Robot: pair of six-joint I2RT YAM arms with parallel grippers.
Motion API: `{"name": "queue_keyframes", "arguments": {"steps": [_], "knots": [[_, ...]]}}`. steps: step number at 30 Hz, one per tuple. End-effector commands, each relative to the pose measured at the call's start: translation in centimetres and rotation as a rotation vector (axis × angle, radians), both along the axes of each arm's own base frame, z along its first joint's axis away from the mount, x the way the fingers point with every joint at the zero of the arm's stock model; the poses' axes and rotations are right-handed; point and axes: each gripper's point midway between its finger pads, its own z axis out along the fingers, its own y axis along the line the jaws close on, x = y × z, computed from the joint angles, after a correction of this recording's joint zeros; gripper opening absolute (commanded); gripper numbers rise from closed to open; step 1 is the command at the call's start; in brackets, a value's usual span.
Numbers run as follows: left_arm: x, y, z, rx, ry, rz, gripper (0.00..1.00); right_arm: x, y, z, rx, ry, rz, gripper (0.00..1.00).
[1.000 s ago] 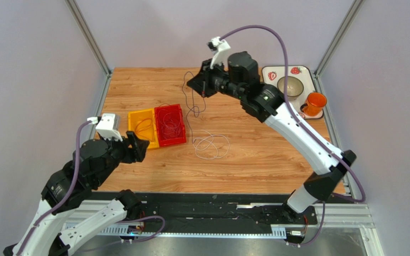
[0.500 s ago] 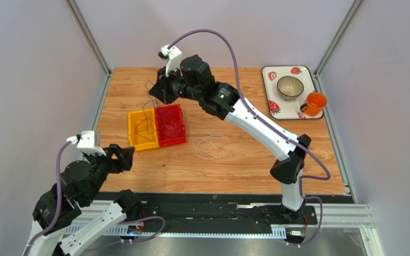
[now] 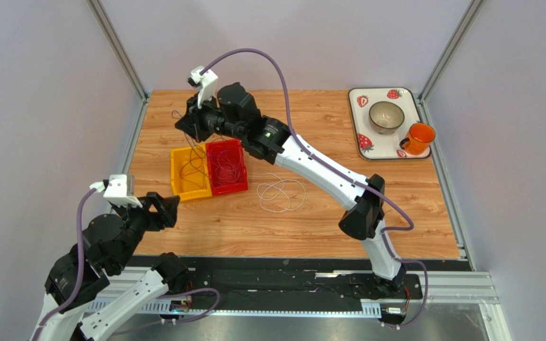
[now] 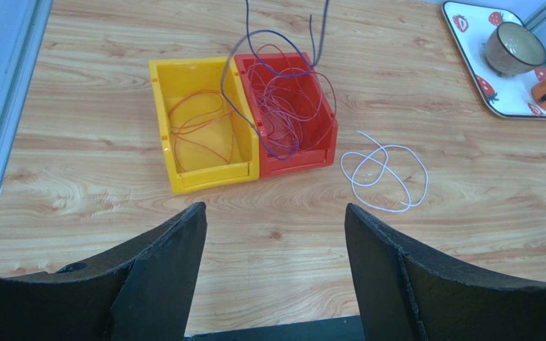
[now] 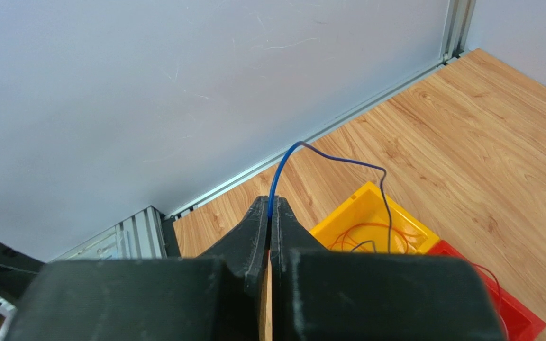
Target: Untangle the cables
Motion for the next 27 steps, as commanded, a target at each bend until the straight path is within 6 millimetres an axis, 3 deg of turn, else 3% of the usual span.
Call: {"name": "queue_keyframes", "arguments": {"steps": [1,11,19,27], "knots": [[0.1,0.0,0.4,-0.008,-0.023,-0.002,0.79,-0.6,1.3,2.9,0.082,-0.093,0.033,0.00],[0.1,0.0,0.3,-0.009,-0.024,-0.003,0.79,-0.2,3.2,2.1,0.129,-0.101,0.053,0.00],[0.1,0.0,0.3,-0.010,-0.025,-0.002,0.79,-0.1,5.2,-0.8,0.119,-0.075,0.073,0.00],[0.1,-0.1,0.3,-0.007,-0.022,-0.006,0.79,0.5,5.5,-4.0,0.081,-0.048,0.052,0.00]]}}
